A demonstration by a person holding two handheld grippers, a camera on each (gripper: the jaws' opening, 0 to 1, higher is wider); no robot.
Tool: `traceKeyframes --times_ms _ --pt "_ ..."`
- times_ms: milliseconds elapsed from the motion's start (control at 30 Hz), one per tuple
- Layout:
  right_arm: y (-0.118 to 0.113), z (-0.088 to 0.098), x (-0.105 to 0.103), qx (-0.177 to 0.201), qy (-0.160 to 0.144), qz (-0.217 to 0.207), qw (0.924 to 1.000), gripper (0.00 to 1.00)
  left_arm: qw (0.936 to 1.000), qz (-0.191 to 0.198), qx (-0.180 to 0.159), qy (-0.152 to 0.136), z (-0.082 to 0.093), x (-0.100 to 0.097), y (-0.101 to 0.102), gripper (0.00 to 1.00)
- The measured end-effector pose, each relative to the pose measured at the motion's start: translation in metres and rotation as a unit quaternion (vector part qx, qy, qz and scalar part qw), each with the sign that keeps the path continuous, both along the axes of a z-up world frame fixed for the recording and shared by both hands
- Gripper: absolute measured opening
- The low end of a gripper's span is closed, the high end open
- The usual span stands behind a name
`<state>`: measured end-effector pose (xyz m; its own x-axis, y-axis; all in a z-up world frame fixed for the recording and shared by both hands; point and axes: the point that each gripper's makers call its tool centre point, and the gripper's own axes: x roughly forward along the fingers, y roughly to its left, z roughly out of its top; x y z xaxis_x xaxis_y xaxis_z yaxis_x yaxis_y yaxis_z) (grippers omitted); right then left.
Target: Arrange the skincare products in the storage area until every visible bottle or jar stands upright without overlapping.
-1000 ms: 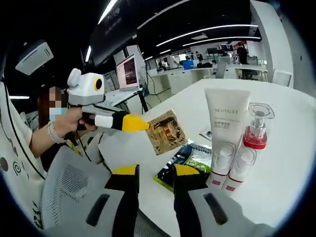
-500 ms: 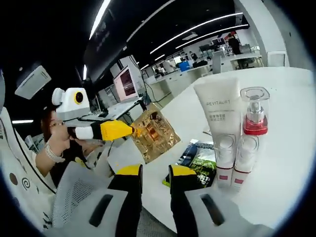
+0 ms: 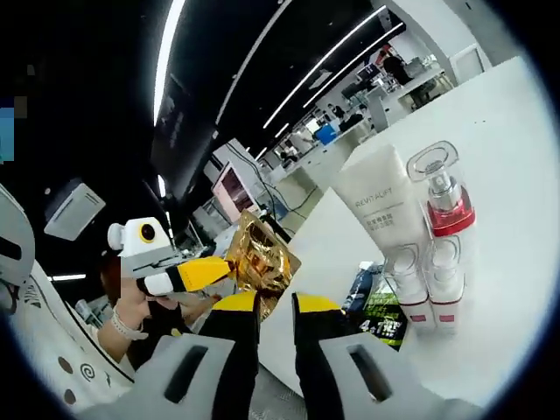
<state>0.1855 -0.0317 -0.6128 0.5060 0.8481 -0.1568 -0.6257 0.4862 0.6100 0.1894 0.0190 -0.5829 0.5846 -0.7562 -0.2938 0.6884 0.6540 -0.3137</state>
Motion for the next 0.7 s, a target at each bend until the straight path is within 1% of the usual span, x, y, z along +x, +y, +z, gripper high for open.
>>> traceKeyframes --times_ms 100,200,267,467,600,700 --pt "-0.001 0.004 -0.001 0.018 0.006 0.000 0.9998 0.13 1.0000 0.000 -0.005 0.003 0.000 -0.001 -0.001 0.01" --pt "-0.001 0.006 -0.001 0.022 0.007 0.000 0.9997 0.09 1.0000 0.002 0.002 0.004 -0.004 -0.001 0.000 0.01" --pt "-0.001 0.009 -0.003 0.034 0.011 0.004 0.9994 0.07 0.9999 0.005 0.006 0.007 -0.009 0.000 0.002 0.01" --pt "0.004 0.011 -0.008 0.028 0.006 0.013 0.9995 0.04 0.9997 0.005 0.018 0.016 -0.020 -0.003 0.004 0.01" --pt "0.005 0.014 -0.009 0.036 0.006 0.020 0.9991 0.03 0.9996 -0.002 0.021 0.016 -0.024 -0.005 0.006 0.01" --pt "0.006 0.015 -0.010 0.038 0.006 0.028 0.9989 0.02 0.9995 -0.004 0.017 0.025 -0.028 -0.006 0.008 0.01"
